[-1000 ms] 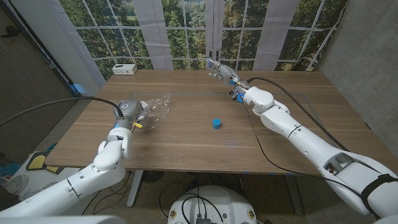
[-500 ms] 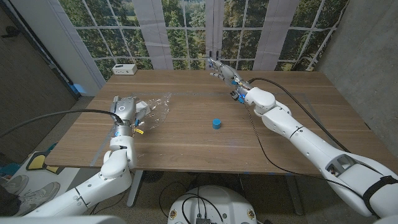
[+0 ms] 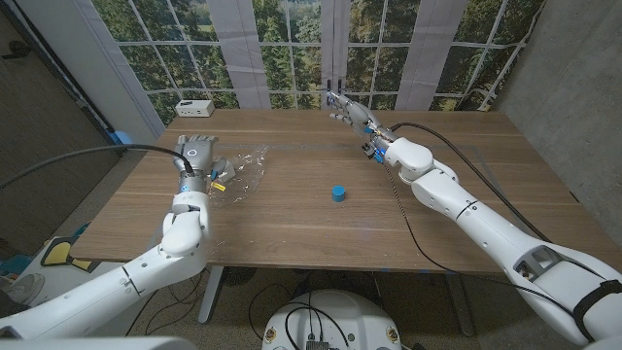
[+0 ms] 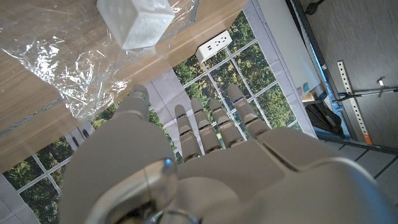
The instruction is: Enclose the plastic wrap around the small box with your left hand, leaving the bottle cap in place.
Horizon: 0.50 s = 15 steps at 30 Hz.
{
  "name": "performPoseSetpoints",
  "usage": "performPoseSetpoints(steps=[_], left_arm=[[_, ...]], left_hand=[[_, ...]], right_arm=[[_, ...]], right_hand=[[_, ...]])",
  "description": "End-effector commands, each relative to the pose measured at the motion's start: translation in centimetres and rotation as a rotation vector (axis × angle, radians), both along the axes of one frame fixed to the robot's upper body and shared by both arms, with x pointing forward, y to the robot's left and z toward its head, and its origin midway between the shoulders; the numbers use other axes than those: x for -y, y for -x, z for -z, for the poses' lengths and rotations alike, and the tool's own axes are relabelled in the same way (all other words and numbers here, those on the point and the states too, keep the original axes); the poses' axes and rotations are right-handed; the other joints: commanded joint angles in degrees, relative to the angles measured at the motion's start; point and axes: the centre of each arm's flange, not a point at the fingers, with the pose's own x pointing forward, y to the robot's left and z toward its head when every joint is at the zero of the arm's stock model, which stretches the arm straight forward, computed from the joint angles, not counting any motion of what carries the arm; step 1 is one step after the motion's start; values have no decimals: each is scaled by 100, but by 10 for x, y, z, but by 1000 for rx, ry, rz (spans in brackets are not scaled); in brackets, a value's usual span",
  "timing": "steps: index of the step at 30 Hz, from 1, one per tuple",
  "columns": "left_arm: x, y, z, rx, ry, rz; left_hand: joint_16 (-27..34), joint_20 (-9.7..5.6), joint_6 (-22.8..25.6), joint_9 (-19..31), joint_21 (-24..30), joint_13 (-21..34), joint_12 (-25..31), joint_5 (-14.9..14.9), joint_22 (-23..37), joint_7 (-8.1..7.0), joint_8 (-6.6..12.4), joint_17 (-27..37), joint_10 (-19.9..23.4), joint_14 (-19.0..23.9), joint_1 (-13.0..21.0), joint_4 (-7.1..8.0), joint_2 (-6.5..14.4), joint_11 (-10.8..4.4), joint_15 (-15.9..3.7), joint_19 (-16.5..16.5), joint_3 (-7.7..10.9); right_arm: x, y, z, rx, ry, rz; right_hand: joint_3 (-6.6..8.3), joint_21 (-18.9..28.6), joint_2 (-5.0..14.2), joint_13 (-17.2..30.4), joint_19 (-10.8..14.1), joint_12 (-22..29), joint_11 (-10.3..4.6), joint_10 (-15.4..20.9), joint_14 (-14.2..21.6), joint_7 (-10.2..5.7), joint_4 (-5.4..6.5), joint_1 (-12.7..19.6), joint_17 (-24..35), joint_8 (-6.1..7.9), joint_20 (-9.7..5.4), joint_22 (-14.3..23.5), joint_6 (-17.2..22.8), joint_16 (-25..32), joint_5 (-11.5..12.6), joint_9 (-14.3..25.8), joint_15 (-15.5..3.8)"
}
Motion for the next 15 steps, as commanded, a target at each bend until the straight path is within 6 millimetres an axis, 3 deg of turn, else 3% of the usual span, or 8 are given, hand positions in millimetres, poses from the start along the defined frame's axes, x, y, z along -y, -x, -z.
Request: performPoseSetpoints(steps=[1,7,10,11,13,15], left_arm=[[0,-38,-37,-261,-39,66],[4,-49,-45,-361,-59,133],[5,-45,-49,-345,-68,182],[4,-44,-51,-351,-45,201],[5,-37,-51,-291,-51,227],[1,-29,-55,-277,18,308]], left_hand=[[-13,47,-31,6,-58,26,-23,10,20,75,4,-4,-162,-186,-171,66,-31,66,-12,-99,-68],[16,60,302,5,-102,30,-11,58,24,173,138,-10,-310,-367,-328,164,55,122,34,-151,-103],[23,41,330,-5,-128,28,-11,63,23,170,129,-23,-387,-443,-438,178,-78,157,44,-176,-203],[49,34,356,-11,-146,17,13,73,20,165,123,-34,-384,-450,-596,207,-275,131,39,-171,-348],[86,64,569,-9,-175,10,70,131,23,178,187,-42,-304,-434,-747,272,-350,129,57,-189,-451],[148,29,889,-3,-182,-6,152,201,28,87,280,-49,-131,-332,-878,370,-267,54,4,-149,-490]], right_arm=[[7,5,2,12,-11,16],[11,6,2,8,-26,21],[13,6,2,4,-29,37],[13,5,3,4,-37,26],[14,5,3,-3,-25,44],[13,4,5,-14,-43,26]], right_hand=[[11,-15,-15,29,28,6,-11,30,32,-39,20,-36,21,-5,37,34,22,-1,-30,18,39],[11,-14,-22,29,42,6,-8,30,46,-41,19,-35,20,-6,39,34,18,3,-30,18,44],[11,-13,-24,29,50,5,-8,28,55,-45,19,-36,20,-6,44,34,19,5,-30,18,41],[12,-13,-24,29,53,4,-13,27,56,-48,19,-37,20,-6,43,34,19,5,-30,18,43],[13,-14,-23,29,55,5,-15,27,60,-46,21,-38,20,-7,45,34,15,6,-30,18,46],[16,-16,-18,29,57,4,-17,26,64,-42,23,-39,20,-6,41,34,18,7,-30,18,44]])
